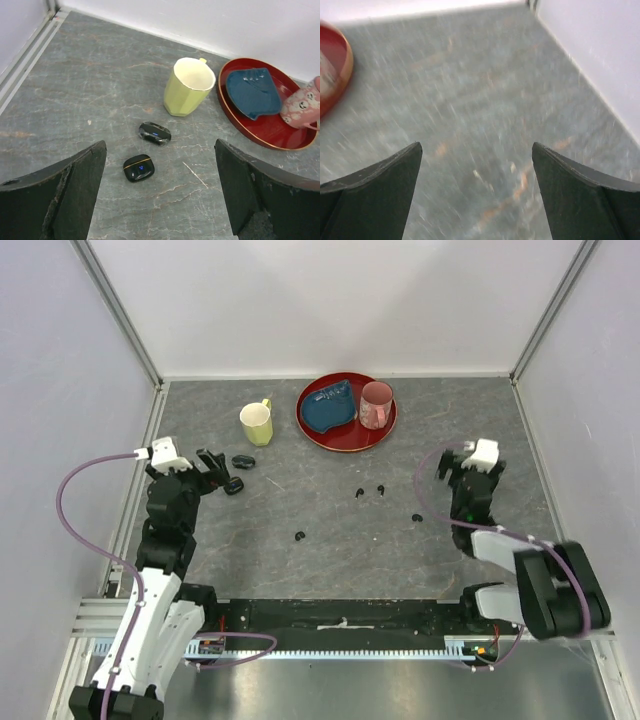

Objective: Insert the wireless bluetooth earbuds into the charging case
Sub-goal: Pick up the charging case at the center of the board.

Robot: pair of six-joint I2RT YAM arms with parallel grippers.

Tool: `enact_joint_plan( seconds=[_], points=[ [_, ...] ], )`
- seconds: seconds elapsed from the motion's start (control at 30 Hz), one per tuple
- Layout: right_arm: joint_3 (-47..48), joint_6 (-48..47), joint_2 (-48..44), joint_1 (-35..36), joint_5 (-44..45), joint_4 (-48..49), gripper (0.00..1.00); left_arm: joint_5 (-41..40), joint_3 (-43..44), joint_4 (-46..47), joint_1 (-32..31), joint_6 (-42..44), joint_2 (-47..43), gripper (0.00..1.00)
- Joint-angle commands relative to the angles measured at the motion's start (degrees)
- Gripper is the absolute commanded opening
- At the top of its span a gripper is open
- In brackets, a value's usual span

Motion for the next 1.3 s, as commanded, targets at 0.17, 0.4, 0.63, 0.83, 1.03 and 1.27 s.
enact_joint_plan(
  seconds=[0.17,0.4,0.63,0.83,1.03,1.27],
  points=[
    [25.46,6.24,-17.2,0.32,-19.74,-42.43,0.98,-12.89,7.77,-14.1,-0.13,-16.07,3.69,0.95],
    [22.91,6.46,-16.58,0.32,-38.75,-42.44,0.98,-3.84,4.7,-12.28,-0.13,-17.32,1.58,1.0],
    [28.34,3.64,-16.76,0.32,-39.83,-49.56,0.98,-5.77,7.41,-17.72,-0.13,-18.98,6.4,1.0],
    [31.43,6.62,-17.29,0.15,-32.62,-53.61,0.98,-6.74,10.23,-22.65,-0.13,-19.25,12.2,1.0],
    [32.23,8.3,-18.43,0.32,-32.52,-55.54,0.98,-3.85,9.36,-21.95,-0.13,-19.08,14.76,1.0],
    [32.58,10.59,-17.29,0.41,-32.53,-54.49,0.98,-3.4,9.09,-22.04,-0.13,-18.81,16.52,1.0]
  ],
)
